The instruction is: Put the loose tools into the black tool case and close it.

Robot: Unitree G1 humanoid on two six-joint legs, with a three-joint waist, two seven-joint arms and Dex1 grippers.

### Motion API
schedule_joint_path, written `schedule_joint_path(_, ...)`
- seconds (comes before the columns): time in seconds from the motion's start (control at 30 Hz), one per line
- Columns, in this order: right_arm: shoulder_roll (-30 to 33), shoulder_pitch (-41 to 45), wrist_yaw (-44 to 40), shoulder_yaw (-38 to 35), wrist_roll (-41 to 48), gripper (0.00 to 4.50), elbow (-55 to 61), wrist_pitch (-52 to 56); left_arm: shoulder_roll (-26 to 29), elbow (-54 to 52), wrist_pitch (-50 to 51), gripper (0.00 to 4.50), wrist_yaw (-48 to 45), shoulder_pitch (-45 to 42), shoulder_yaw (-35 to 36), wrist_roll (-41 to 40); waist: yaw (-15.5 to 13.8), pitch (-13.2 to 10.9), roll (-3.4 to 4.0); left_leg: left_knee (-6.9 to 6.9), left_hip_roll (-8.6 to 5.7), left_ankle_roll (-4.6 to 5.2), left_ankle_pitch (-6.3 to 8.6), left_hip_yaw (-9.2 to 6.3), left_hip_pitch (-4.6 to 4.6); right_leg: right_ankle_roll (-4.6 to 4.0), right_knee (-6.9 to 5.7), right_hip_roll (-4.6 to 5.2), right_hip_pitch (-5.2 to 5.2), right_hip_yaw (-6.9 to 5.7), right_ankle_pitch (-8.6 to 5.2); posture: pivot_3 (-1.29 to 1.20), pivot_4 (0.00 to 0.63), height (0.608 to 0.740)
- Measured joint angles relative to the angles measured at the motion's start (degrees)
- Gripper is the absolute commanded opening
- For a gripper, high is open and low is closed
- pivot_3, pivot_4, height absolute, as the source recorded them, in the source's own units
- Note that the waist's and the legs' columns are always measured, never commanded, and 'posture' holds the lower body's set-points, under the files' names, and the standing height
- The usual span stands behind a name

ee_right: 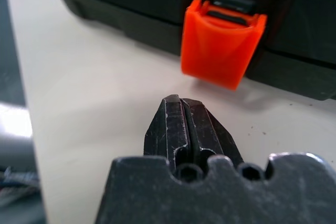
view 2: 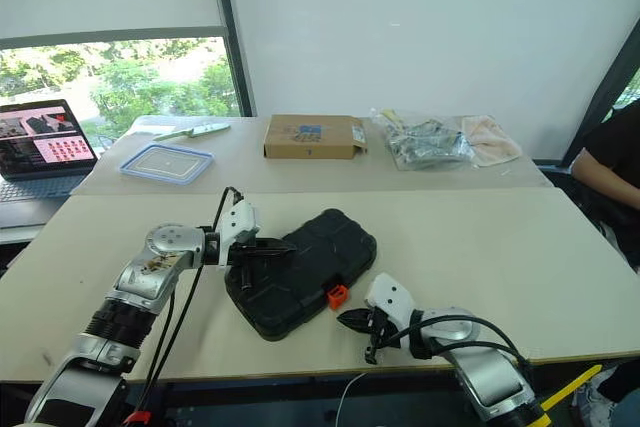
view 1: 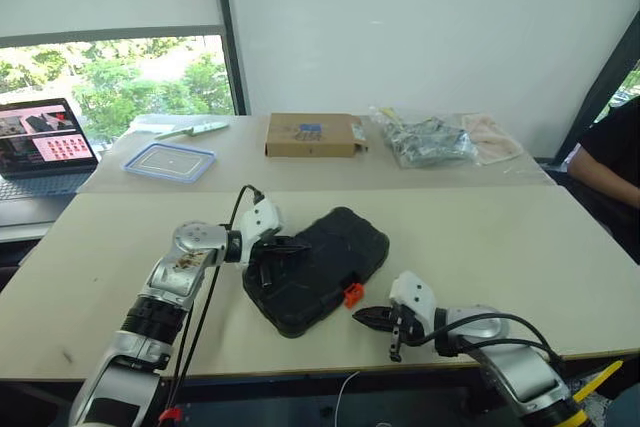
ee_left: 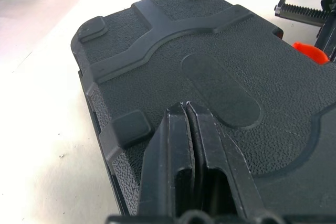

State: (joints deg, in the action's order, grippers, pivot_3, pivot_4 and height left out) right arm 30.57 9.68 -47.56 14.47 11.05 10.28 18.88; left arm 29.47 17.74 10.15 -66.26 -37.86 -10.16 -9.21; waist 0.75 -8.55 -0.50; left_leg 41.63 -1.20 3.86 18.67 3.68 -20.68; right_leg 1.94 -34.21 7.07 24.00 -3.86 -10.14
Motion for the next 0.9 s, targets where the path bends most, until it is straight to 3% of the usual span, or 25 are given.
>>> schedule_joint_path(0.4,-6.0,0.4,6.2,0.1,-2.8,0.0,-3.2,-3.1,-0.1,2.3,-0.9,0.11,-0.6,-1.0,0.0,0.1,0.0,0.1,-0.09,-0.07,0.05,-0.05,-0.03,-0.01,0.08,-0.13,-0.08,-0.02,0.02,0.07,0.07,0.0,0.15,0.74)
schedule_joint_path(0.9,-9.5,-4.6,6.2,-3.3,-2.9,0.0,-7.8,-20.1,-0.2,2.7,-1.6,0.11,-0.7,-1.3,0.0,0.1,-0.1,0.2,-0.3,-0.43,-0.01,-0.07,-0.04,0.02,0.1,-0.15,0.06,0.0,0.11,0.1,0.06,0.0,0.15,0.74)
